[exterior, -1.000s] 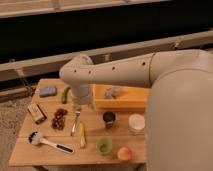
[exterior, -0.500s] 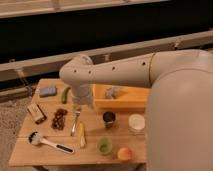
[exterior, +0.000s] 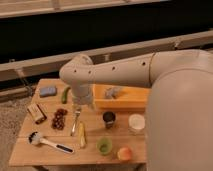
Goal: Place eraser in plastic cup
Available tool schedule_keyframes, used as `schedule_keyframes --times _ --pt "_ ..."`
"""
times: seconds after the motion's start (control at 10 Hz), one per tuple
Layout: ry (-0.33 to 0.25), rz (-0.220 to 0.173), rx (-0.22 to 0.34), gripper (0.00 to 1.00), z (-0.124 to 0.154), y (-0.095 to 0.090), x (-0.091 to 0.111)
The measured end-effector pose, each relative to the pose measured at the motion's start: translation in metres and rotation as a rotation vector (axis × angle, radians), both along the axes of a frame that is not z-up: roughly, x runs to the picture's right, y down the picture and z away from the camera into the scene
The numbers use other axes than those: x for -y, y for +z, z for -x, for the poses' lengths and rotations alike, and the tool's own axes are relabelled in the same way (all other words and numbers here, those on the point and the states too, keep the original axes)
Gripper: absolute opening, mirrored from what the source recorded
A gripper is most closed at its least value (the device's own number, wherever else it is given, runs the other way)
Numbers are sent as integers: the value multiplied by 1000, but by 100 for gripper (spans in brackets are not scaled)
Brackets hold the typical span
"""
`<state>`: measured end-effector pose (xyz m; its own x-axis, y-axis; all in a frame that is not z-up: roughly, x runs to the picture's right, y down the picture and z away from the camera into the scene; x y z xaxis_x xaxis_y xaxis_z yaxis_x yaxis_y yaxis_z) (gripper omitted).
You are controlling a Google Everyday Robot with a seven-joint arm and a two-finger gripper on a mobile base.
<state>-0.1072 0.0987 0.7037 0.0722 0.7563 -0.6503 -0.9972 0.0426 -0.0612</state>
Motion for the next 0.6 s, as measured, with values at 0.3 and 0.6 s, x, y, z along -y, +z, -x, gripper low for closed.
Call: schedule_keyframes --times 0.3,0.6 --pt "-11 -1 13 65 2 -1 0" --pt "-53 -17 91 65 44 1 1"
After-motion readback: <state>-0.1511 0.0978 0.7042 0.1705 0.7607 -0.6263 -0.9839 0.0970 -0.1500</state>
